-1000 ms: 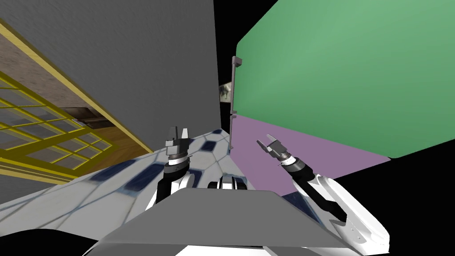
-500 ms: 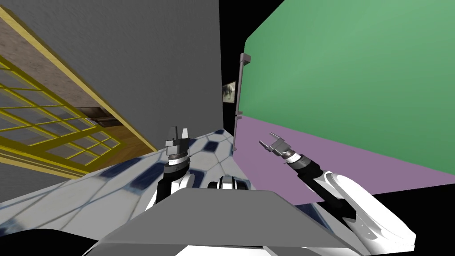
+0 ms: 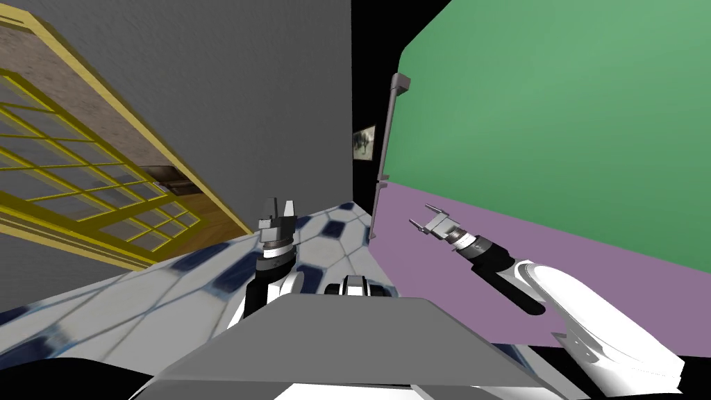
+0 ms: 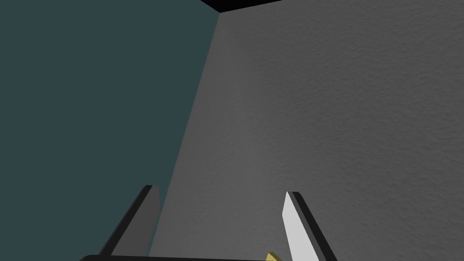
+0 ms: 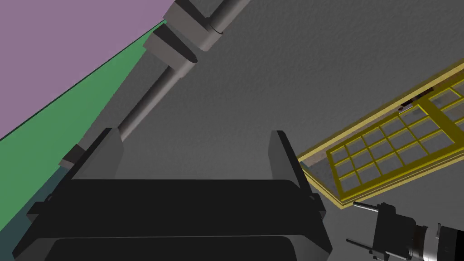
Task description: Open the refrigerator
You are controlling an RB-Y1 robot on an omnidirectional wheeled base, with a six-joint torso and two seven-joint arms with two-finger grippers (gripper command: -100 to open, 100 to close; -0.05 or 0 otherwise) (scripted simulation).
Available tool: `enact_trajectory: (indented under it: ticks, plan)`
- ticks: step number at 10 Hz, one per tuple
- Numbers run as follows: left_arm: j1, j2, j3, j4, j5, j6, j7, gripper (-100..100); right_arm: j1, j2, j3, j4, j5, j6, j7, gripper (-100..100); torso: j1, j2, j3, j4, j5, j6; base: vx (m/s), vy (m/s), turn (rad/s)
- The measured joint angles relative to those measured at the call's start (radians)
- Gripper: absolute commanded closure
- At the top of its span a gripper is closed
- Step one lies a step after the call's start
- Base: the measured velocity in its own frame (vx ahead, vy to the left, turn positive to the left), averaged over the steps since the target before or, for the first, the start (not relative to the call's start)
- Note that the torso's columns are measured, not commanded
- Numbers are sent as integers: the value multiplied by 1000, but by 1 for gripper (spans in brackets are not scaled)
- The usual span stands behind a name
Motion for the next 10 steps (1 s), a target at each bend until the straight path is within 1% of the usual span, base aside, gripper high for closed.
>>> enact_trajectory:
  ticks: [1, 2, 4, 5, 8, 10]
  plan:
    - [0, 0, 0, 0, 0, 0, 0, 0, -6, -24, -22, 14, 29, -3, 12, -100, 1, -1, -1, 0, 0, 0, 96, 80, 197]
    - [0, 0, 0, 0, 0, 0, 0, 0, -12, -47, -49, 31, 54, -10, 27, -100, 0, -3, -2, -1, 0, 0, 74, 57, 37]
    - [0, 0, 0, 0, 0, 0, 0, 0, -19, -86, -68, 36, 99, 1, 31, -100, -1, 0, 0, 0, 0, 0, 75, 72, 109]
    - [0, 0, 0, 0, 0, 0, 0, 0, -26, -110, -94, 55, 119, -6, 44, -100, 1, -1, -1, 0, 0, 0, 90, 88, 160]
    - [0, 0, 0, 0, 0, 0, 0, 0, -51, -196, -143, 86, 207, 8, 59, -100, -1, -2, -1, -1, 0, 0, 99, 74, 166]
    - [0, 0, 0, 0, 0, 0, 0, 0, -62, -245, -184, 109, 254, 5, 76, -100, -1, -1, 0, 0, 0, 0, 91, 62, 110]
